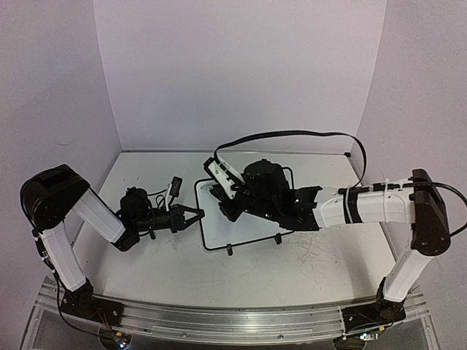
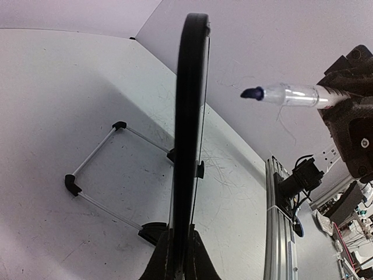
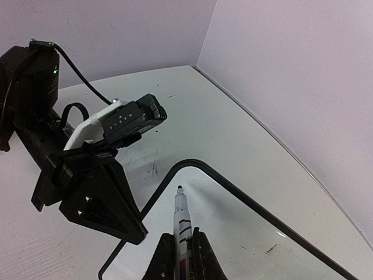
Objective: Write a sentence on the whiteboard
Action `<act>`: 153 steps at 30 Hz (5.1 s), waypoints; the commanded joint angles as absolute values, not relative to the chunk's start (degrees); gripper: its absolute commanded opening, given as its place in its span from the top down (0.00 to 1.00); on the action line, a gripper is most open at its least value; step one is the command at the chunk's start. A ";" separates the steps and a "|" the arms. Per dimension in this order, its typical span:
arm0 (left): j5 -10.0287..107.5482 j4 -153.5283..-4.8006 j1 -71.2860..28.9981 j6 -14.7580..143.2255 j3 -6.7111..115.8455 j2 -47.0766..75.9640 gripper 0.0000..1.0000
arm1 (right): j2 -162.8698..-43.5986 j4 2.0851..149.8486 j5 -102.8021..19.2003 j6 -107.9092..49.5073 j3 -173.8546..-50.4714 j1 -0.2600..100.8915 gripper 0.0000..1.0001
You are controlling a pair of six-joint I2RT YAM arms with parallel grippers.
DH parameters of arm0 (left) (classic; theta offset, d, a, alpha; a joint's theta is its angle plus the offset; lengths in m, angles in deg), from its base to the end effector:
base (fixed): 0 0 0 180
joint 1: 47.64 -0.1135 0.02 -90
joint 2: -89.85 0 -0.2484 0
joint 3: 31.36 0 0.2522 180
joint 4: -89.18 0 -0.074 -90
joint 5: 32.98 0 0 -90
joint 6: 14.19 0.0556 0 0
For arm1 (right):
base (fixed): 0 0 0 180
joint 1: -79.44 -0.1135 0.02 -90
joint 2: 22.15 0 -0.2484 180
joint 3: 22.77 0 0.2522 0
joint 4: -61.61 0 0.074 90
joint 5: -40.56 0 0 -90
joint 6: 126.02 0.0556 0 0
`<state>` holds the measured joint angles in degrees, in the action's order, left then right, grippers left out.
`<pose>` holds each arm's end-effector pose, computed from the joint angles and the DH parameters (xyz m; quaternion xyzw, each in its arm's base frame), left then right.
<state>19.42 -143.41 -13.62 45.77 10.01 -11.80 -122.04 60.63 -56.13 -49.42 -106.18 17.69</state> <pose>0.2398 -0.2028 0.1220 0.2367 0.7050 -0.5361 0.3995 0.2088 0.3749 0.2521 -0.4566 0.6513 0.2051 0.5703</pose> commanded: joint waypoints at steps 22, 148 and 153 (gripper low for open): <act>20.00 -143.42 -14.01 45.22 8.34 -11.13 1.00 | -124.00 57.53 -58.23 -48.94 -108.90 17.48 1.00; 20.59 -140.59 -13.98 46.28 7.35 -8.34 1.00 | -119.58 59.11 -55.72 -44.59 -105.86 16.02 1.00; 20.64 -140.32 -13.98 46.28 7.27 -7.82 1.00 | -120.82 58.60 -57.03 -45.17 -107.18 16.06 1.00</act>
